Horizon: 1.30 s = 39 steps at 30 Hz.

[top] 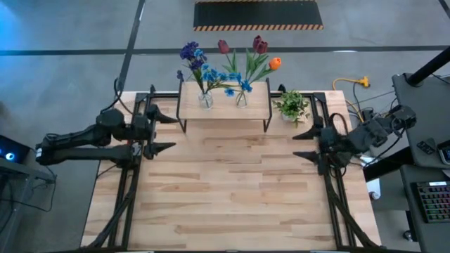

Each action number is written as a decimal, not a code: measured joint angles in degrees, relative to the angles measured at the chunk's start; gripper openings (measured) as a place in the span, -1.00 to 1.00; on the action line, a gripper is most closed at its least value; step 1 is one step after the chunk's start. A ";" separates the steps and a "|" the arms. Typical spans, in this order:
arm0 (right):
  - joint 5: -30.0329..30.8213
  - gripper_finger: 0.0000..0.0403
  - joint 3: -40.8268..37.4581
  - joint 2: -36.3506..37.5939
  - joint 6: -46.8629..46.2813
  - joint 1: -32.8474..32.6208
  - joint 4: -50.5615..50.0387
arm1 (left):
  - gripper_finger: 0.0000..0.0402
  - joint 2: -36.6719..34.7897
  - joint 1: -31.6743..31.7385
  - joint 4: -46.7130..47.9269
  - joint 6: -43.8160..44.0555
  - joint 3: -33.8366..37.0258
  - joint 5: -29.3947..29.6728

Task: Pick and place flowers into a vace then onto a shelf
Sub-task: Return to Home Position

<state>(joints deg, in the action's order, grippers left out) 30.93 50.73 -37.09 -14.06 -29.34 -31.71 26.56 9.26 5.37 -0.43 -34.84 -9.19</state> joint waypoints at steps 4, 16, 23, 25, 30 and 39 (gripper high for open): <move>-11.58 0.20 -8.58 6.15 9.75 1.51 14.82 | 0.90 -4.08 0.00 -8.89 0.02 6.91 -0.11; -29.63 0.20 -21.05 15.61 10.01 21.30 21.58 | 0.90 -9.44 0.10 -18.93 1.65 17.41 -1.77; -29.50 0.20 -25.95 25.49 11.25 24.57 21.90 | 0.90 -18.59 0.11 -19.01 6.11 24.05 -2.50; -29.51 0.20 -27.23 27.66 10.76 24.53 21.84 | 0.90 -21.45 0.11 -18.91 7.34 25.92 -2.51; -29.34 0.20 -31.05 30.89 8.13 24.52 22.65 | 0.90 -24.80 0.11 -20.01 8.12 28.97 -0.72; -29.27 0.20 -38.68 32.48 6.94 24.47 32.13 | 0.90 -24.98 0.00 -21.94 8.89 29.59 -2.18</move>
<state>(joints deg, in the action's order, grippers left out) 1.67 12.05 -4.61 -7.11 -4.88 0.43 1.58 9.26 -16.57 8.46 -5.25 -11.37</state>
